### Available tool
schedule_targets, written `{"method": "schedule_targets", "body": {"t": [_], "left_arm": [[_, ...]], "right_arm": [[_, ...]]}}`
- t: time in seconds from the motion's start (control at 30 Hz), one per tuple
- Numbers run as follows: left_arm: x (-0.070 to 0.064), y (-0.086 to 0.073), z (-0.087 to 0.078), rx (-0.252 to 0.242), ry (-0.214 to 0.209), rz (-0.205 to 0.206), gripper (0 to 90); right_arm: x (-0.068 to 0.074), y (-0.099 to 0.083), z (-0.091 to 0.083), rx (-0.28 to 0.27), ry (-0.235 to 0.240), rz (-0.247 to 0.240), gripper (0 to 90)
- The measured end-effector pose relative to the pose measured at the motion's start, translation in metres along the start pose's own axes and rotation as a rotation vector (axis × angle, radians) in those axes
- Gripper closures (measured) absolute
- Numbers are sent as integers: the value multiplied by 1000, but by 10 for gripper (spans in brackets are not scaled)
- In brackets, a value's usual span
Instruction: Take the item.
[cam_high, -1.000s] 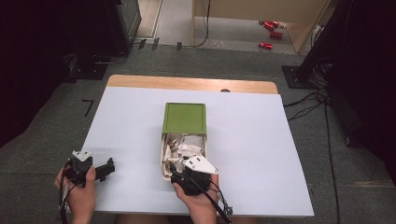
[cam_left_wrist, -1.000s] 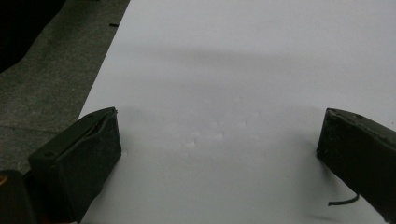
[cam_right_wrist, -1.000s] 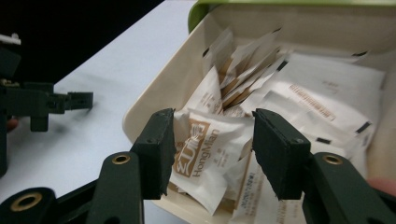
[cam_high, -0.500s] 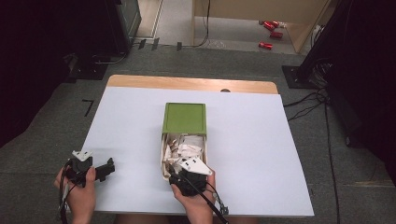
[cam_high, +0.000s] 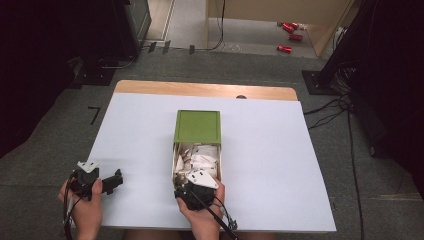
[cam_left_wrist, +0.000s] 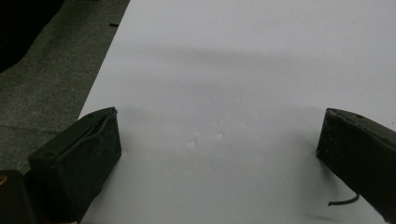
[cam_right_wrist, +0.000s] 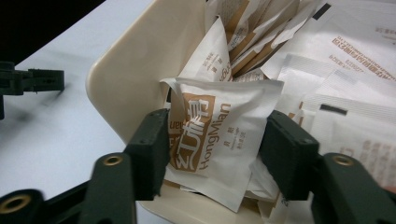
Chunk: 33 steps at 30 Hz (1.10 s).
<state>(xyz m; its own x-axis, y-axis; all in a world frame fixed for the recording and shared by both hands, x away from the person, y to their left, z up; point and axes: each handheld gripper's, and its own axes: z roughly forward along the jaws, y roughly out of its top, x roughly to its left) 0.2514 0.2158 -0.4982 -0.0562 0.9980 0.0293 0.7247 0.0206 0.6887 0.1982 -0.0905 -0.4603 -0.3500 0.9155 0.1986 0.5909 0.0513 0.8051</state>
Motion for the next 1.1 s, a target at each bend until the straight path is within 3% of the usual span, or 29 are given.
{"method": "schedule_targets", "body": {"t": [0.53, 1.1], "left_arm": [[0, 0, 0, 0, 0, 0, 0], [0, 0, 0, 1, 1, 2, 0]], "right_arm": [[-8, 0, -10, -45, 35, 34, 749], [-13, 15, -31, -110, 35, 24, 782]]}}
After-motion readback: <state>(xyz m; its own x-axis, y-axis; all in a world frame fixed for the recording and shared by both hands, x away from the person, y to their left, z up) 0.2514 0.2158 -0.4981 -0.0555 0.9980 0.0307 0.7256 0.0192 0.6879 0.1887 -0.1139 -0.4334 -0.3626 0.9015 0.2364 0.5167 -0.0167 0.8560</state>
